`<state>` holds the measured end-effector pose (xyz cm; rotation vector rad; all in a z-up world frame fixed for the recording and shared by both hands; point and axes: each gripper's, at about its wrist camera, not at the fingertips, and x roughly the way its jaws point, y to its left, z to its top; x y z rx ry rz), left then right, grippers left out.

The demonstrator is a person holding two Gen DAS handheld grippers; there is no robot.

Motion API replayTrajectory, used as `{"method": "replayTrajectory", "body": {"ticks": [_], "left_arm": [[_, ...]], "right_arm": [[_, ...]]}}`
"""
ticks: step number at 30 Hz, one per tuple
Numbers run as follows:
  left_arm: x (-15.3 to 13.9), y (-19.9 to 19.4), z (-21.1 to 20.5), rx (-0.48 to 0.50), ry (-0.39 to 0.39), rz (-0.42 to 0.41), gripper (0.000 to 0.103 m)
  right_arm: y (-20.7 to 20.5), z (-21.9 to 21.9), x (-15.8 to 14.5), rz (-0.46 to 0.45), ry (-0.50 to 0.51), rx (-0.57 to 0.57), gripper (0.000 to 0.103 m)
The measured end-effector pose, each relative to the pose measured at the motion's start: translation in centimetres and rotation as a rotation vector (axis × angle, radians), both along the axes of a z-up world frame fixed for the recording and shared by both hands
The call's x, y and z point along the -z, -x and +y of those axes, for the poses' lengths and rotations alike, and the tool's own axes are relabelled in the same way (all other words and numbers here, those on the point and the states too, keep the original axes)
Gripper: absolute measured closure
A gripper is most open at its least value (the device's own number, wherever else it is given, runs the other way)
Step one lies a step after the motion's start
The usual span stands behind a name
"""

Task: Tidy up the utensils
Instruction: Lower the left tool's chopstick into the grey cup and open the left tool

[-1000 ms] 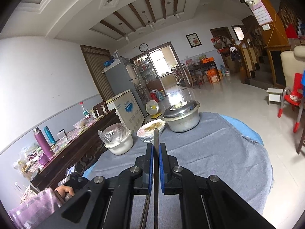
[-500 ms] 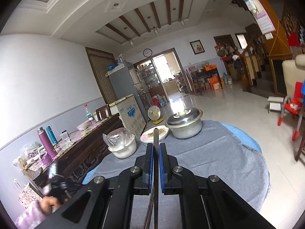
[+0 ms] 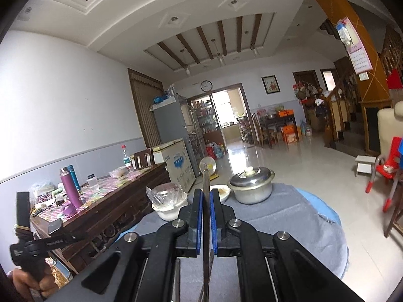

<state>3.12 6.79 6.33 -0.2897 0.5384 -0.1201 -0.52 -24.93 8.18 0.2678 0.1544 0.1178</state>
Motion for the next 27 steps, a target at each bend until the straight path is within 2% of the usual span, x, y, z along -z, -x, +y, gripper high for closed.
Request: {"method": "replayTrajectory", "body": {"ticks": [9, 16, 27], "left_arm": [[-4.8, 3.7, -1.5, 0.045, -0.036, -0.144, 0.098], [-6.2, 4.9, -2.4, 0.1, -0.028, -0.155, 0.098], [-9.8, 8.1, -4.0, 0.184, -0.043, -0.249, 0.098]], "right_arm": [[1.5, 0.9, -1.6, -0.054, -0.013, -0.038, 0.097], [1.9, 1.7, -2.0, -0.067, -0.016, -0.07, 0.097], [1.2, 2.7, -0.6, -0.028, -0.019, -0.106, 0.097]]}}
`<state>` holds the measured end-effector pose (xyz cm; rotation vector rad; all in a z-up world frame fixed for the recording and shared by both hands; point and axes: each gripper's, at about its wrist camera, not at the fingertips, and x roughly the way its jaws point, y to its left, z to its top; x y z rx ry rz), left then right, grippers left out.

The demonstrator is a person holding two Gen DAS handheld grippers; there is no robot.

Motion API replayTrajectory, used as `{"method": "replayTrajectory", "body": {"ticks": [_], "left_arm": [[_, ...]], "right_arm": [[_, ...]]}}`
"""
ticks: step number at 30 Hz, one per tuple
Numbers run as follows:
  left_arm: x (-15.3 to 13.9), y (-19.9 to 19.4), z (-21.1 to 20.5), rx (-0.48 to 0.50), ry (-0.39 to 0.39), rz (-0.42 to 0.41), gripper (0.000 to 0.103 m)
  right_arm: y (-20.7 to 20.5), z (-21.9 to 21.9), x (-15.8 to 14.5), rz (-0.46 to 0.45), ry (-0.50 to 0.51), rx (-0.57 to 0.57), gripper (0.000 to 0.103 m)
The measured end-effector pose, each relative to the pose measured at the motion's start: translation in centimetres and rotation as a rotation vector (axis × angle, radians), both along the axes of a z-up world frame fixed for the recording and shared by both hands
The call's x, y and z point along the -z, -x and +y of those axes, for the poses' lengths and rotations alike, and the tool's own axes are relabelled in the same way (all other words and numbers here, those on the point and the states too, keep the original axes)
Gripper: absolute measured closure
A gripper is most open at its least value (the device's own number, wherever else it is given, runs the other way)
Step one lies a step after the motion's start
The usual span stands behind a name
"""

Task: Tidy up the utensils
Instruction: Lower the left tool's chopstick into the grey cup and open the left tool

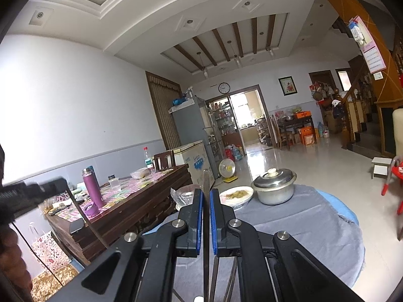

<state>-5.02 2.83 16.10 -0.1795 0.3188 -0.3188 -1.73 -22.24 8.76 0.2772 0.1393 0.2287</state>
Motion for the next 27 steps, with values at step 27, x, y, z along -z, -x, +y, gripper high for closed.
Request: {"method": "replayTrajectory", "body": {"ticks": [27], "left_arm": [[6.7, -2.8, -4.2, 0.162, -0.039, 0.283, 0.096]], "right_arm": [[-1.8, -0.7, 3.3, 0.139, -0.053, -0.093, 0.093]]}}
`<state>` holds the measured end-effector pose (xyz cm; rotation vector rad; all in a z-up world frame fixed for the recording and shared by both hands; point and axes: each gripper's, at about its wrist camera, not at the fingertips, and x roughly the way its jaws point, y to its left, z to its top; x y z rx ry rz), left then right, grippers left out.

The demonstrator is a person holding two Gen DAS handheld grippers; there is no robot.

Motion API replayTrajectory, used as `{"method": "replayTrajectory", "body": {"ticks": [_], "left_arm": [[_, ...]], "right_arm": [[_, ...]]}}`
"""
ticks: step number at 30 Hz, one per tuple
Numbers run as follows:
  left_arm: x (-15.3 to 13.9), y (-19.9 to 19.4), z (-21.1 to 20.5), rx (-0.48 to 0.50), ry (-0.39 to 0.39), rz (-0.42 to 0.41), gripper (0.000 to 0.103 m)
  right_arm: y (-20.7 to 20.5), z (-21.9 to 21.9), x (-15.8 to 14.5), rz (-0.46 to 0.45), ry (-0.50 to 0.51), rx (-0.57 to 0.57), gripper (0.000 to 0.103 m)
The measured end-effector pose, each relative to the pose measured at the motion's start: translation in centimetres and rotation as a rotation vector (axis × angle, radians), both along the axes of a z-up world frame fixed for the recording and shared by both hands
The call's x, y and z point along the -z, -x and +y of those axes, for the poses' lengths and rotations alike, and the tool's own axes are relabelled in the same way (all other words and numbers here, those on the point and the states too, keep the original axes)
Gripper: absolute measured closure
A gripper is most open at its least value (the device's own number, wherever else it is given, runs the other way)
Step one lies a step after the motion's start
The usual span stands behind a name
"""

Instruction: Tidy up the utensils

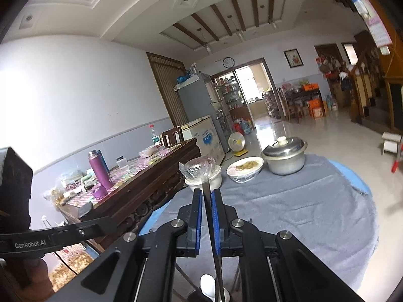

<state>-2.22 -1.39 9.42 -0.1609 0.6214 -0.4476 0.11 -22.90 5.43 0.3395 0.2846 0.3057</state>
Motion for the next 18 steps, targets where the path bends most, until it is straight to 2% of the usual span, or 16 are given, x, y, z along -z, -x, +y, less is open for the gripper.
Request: {"method": "replayTrajectory", "body": {"ticks": [2, 4, 8, 10, 12, 18], "left_arm": [[-0.2, 0.3, 0.2, -0.007, -0.005, -0.015, 0.09], [-0.4, 0.5, 0.3, -0.015, -0.009, -0.028, 0.08], [-0.5, 0.4, 0.4, -0.025, -0.016, -0.044, 0.074], [-0.5, 0.3, 0.7, -0.039, -0.012, -0.054, 0.061], [-0.5, 0.4, 1.4, -0.071, -0.009, -0.069, 0.055], [-0.5, 0.2, 3.8, -0.16, 0.013, -0.087, 0.05]], "right_arm": [[-0.2, -0.5, 0.2, 0.008, -0.017, 0.011, 0.093], [-0.3, -0.8, 0.3, 0.018, -0.024, 0.024, 0.092], [-0.6, -1.5, 0.7, 0.039, -0.045, 0.045, 0.092], [-0.8, -1.9, 0.9, 0.046, -0.041, 0.063, 0.092], [-1.0, -2.3, 1.2, 0.06, -0.047, 0.078, 0.092], [-1.7, -3.9, 2.1, 0.105, -0.09, 0.102, 0.092]]}}
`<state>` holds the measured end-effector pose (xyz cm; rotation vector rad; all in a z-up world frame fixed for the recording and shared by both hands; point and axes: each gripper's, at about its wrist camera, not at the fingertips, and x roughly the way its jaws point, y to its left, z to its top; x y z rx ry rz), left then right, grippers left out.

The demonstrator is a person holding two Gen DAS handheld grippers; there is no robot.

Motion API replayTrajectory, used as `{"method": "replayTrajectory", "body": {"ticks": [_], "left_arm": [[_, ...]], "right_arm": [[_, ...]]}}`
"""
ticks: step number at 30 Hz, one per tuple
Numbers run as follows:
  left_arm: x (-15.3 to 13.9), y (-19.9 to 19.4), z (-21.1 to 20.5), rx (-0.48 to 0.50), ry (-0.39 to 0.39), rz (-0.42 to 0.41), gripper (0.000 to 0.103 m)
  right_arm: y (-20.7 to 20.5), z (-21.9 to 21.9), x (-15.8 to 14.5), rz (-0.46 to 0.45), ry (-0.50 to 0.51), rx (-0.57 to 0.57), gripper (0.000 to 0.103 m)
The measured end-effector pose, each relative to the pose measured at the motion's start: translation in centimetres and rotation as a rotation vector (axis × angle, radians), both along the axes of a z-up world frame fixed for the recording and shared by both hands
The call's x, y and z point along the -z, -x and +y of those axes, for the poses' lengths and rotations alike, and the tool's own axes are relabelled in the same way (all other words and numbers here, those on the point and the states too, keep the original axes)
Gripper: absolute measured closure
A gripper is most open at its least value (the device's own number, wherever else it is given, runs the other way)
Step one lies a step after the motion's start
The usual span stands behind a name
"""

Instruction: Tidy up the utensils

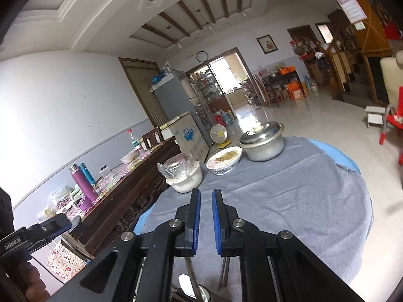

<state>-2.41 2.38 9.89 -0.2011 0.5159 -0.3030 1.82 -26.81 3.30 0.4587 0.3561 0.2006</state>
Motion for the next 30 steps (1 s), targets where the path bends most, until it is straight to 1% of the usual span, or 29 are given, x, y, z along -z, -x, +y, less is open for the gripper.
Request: {"method": "replayTrajectory", "body": {"ticks": [5, 10, 17, 24, 30], "left_arm": [[0.0, -0.2, 1.8, -0.066, 0.01, -0.014, 0.046], [0.6, -0.9, 3.5, -0.125, 0.018, -0.003, 0.043], [2.8, -2.0, 5.0, -0.18, 0.009, 0.072, 0.042], [5.0, -2.7, 5.5, -0.2, -0.013, 0.148, 0.042], [6.2, -3.0, 5.9, -0.217, -0.027, 0.188, 0.042]], "right_arm": [[-0.6, -1.1, 1.0, 0.038, -0.043, 0.007, 0.092], [-1.3, -1.7, 2.0, 0.077, -0.061, 0.017, 0.092], [-1.8, -2.4, 3.3, 0.123, -0.089, 0.027, 0.092], [-2.1, -3.9, 4.6, 0.168, -0.113, 0.048, 0.092], [-2.0, -5.3, 5.5, 0.201, -0.145, 0.066, 0.092]]}}
